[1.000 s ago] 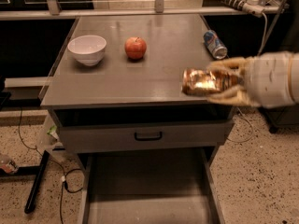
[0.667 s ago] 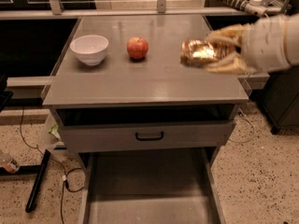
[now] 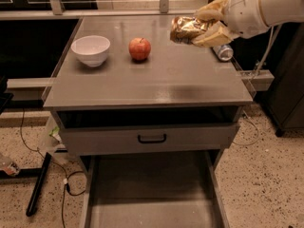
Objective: Pick orange can from middle drawer and place on counter
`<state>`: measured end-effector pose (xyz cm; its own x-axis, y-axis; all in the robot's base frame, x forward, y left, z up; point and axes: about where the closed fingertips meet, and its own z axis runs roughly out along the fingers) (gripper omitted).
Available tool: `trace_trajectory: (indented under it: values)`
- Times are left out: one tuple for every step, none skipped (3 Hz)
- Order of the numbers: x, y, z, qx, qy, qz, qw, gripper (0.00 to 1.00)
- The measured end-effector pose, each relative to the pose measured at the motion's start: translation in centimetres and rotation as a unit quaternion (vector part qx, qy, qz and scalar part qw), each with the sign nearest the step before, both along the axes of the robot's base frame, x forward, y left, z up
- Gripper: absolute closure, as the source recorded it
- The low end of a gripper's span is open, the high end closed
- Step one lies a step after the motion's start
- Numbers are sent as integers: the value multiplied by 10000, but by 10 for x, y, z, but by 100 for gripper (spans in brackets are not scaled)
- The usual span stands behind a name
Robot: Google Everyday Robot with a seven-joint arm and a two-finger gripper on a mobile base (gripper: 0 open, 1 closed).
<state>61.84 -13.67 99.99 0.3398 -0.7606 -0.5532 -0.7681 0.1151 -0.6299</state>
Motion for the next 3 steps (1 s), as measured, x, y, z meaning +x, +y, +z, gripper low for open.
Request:
trace_trajectory:
  values:
    - [9,21,-35,348,539,288,9975,100]
    - [17,25,-78,671,1035,344,9918,100]
    - [25,21,-121,751,1393,213,9872,100]
